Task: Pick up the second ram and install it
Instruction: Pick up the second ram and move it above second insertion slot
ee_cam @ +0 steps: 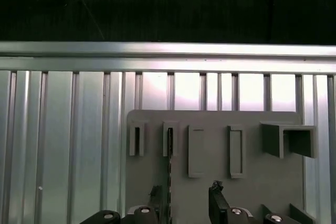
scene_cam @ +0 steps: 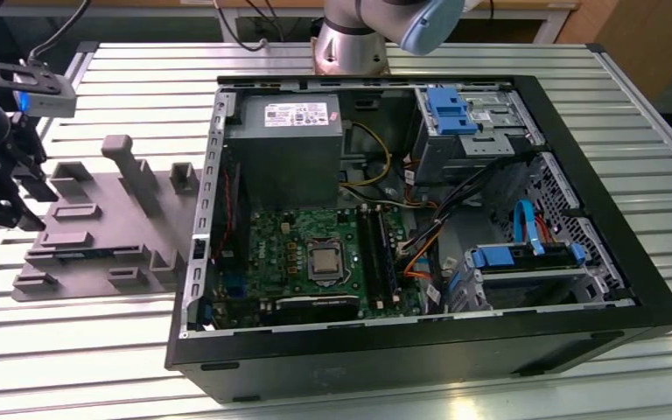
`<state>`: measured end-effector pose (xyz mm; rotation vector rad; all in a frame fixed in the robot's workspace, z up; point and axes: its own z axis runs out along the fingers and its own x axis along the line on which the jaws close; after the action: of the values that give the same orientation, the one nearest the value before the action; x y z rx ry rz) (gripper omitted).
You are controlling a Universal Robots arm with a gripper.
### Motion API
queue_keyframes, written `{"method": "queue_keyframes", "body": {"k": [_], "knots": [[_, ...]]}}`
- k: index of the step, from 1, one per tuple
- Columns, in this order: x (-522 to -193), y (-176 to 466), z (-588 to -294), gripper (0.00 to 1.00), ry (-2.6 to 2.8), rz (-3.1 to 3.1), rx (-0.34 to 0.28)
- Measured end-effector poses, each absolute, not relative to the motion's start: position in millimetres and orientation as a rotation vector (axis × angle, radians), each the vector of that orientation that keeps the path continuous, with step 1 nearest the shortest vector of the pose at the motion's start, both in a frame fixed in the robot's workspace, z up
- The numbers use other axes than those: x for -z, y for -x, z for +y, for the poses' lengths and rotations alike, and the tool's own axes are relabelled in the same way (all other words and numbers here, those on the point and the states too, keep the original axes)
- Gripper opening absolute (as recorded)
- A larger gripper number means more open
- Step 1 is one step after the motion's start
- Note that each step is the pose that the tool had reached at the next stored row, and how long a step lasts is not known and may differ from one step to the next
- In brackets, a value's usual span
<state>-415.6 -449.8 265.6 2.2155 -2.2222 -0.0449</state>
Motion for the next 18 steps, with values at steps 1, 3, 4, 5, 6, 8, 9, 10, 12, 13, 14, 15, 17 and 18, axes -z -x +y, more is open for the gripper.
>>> {"method": "queue_keyframes", "body": {"k": [1, 3, 4, 5, 6, 8, 9, 10, 12, 13, 14, 15, 17, 18], "knots": [[-264, 416, -450, 0.47, -2.217, -2.221, 0.045], [-260, 416, -451, 0.47, -2.218, -2.220, 0.045], [-258, 416, -451, 0.47, -2.219, -2.219, 0.045], [-257, 416, -451, 0.47, -2.219, -2.219, 0.045], [-255, 416, -452, 0.47, -2.220, -2.218, 0.045], [-251, 415, -453, 0.47, -2.221, -2.217, 0.045], [-249, 416, -454, 0.47, -2.220, -2.217, 0.045], [-247, 416, -454, 0.47, -2.221, -2.217, 0.045], [-244, 416, -454, 0.47, -2.220, -2.217, 0.045], [-244, 416, -454, 0.47, -2.220, -2.217, 0.045], [-244, 416, -454, 0.47, -2.220, -2.217, 0.045], [-244, 416, -454, 0.47, -2.220, -2.217, 0.045], [-244, 415, -454, 0.47, -2.220, -2.217, 0.044], [-243, 415, -455, 0.47, -2.221, -2.217, 0.042]]}}
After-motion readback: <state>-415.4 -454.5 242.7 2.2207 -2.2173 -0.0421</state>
